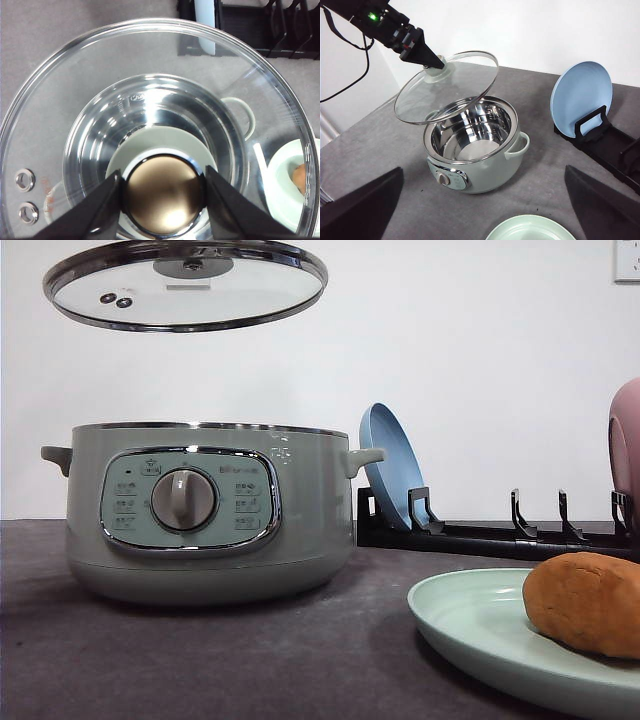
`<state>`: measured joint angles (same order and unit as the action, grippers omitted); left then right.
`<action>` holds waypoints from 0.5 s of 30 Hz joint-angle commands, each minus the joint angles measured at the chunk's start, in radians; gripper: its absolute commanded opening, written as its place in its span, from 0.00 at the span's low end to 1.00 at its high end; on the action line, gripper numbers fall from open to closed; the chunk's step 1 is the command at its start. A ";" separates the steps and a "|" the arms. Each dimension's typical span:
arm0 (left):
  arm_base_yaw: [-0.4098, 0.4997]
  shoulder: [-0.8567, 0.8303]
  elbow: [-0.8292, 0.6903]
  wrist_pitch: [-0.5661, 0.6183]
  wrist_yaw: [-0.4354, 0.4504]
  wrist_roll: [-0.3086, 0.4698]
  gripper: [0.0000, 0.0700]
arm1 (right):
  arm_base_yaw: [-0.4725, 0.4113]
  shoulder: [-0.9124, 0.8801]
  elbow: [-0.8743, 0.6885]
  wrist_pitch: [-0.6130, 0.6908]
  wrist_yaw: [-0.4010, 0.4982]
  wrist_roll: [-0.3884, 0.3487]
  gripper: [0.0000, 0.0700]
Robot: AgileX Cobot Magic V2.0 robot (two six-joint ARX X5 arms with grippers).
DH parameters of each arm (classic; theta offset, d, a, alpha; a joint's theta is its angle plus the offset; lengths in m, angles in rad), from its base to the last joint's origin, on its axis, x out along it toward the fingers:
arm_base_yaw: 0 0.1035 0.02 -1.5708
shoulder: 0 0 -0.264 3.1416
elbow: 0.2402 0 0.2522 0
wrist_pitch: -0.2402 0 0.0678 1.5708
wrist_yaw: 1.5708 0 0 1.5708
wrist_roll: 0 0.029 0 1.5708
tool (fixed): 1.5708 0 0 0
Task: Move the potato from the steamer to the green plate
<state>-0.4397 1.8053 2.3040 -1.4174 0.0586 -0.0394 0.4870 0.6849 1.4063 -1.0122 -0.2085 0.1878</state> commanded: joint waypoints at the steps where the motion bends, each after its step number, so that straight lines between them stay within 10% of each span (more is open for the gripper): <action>1: -0.006 0.006 0.017 -0.009 0.005 0.009 0.01 | 0.006 0.007 0.015 0.010 0.000 0.006 0.93; 15: -0.031 0.006 -0.134 0.031 0.005 0.017 0.01 | 0.006 0.007 0.015 0.010 0.003 0.006 0.93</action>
<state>-0.4612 1.8053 2.1472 -1.4165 0.0586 -0.0348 0.4870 0.6849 1.4063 -1.0122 -0.2066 0.1878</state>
